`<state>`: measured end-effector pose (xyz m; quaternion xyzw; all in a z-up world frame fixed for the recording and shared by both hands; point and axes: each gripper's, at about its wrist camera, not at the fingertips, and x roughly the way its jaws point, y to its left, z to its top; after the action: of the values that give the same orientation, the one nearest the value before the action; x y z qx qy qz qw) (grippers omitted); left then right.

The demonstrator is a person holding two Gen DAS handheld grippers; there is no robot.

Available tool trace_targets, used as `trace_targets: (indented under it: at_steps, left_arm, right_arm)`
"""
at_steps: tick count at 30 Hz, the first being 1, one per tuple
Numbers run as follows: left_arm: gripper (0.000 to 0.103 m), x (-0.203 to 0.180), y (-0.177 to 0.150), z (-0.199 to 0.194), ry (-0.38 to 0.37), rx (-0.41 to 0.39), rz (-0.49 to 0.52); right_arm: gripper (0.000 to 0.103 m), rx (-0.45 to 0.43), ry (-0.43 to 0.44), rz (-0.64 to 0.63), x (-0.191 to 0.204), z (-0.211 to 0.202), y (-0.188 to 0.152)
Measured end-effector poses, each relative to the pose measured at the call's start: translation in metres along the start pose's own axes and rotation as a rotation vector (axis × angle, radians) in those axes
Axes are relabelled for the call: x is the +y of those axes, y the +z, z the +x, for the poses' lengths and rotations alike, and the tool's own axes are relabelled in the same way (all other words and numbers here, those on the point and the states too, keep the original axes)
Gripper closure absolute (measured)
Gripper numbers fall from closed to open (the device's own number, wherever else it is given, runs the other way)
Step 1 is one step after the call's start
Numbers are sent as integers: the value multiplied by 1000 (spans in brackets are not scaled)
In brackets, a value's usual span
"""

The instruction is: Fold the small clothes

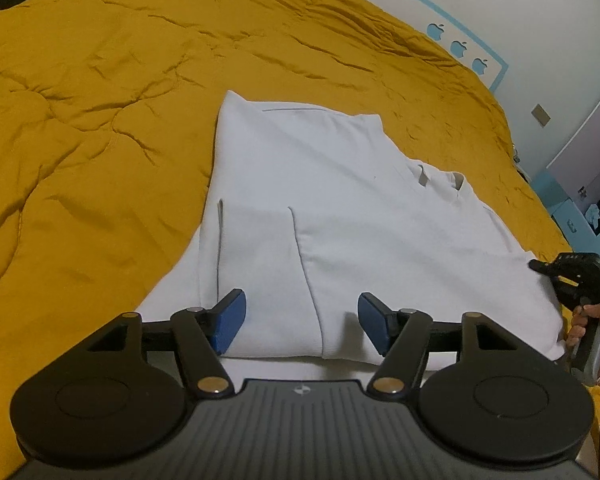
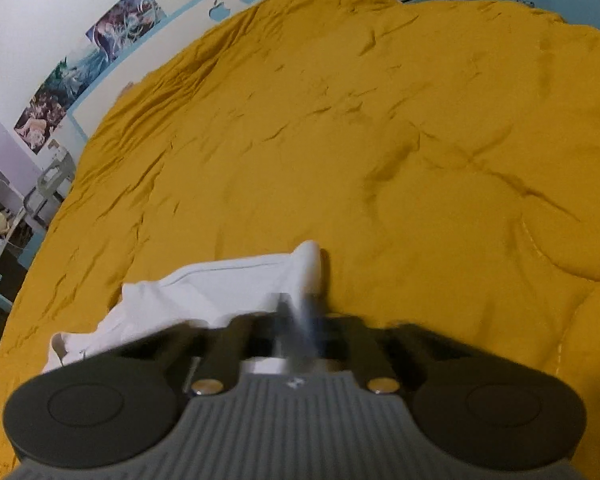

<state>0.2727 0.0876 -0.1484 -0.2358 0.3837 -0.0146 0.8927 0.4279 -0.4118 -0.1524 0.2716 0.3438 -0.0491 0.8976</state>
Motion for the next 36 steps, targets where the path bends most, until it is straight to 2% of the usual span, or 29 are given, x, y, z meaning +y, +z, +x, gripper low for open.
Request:
trace_targets:
  at_steps: [3,6,9,10,11,13,15,18,19,22,24,25,26,27,28,30,31,33,36]
  left_arm:
    - [28,1,-1,2,-1,-8,5]
    - [27,2,-1,6,1,-8,10]
    - [27,4,4,3,-10,8,-1]
    - [27,5,6,-1,-19,8,-8]
    - [27,6,9,-6,-33,9,-12]
    - [27,8,10,-14,-42,12,-19]
    - [27,9,8,-21,-65,22,-19]
    - [25,10,1,-22,-82,42,-11]
    - [25,10,-2,-19,-68,56,-6]
    - [23,13,-6,-9,-4,68,24]
    - [24,16,-4,-5,-10,93,18]
    - [27,17,-1,-8,-8,109,2]
    - [28,15,4,-14,10,135,-12]
    - [28,12,9,-22,21,145,-7]
    - [28,10,12,-32,24,136,4]
    - [26,6,17,-61,8,103,23]
    - [24,6,18,-73,-3,93,31]
    - [21,6,15,-102,-1,78,51]
    - [20,9,1,-139,45,87,102]
  right_arm:
    - [103,-77,-71,-14,1,-3,-1]
    - [103,-27,-121,-21,-6,12,-9]
    - [103,-51,-132,-47,-2,5,-12]
    - [100,-77,-139,-62,5,0,-11]
    - [91,-106,-141,-88,11,-11,-12]
    - [81,-142,-69,-144,23,-42,-14]
    - [79,-129,41,-144,29,-75,-21]
    - [78,-1,195,-125,33,-108,-44]
    - [78,35,214,-135,34,-112,-54]
    - [78,110,197,-139,30,-114,-82]
    - [78,114,120,-129,19,-108,-91]
    - [82,120,106,-116,10,-105,-95]
    - [93,127,109,-101,2,-103,-95]
    - [96,131,106,-80,-2,-104,-92]
    - [93,134,109,-46,-7,-108,-88]
    - [79,124,136,0,-11,-126,-80]
    - [68,120,160,-1,-9,-140,-78]
    - [66,103,207,-33,0,-179,-80]
    - [64,78,274,-103,5,-246,-94]
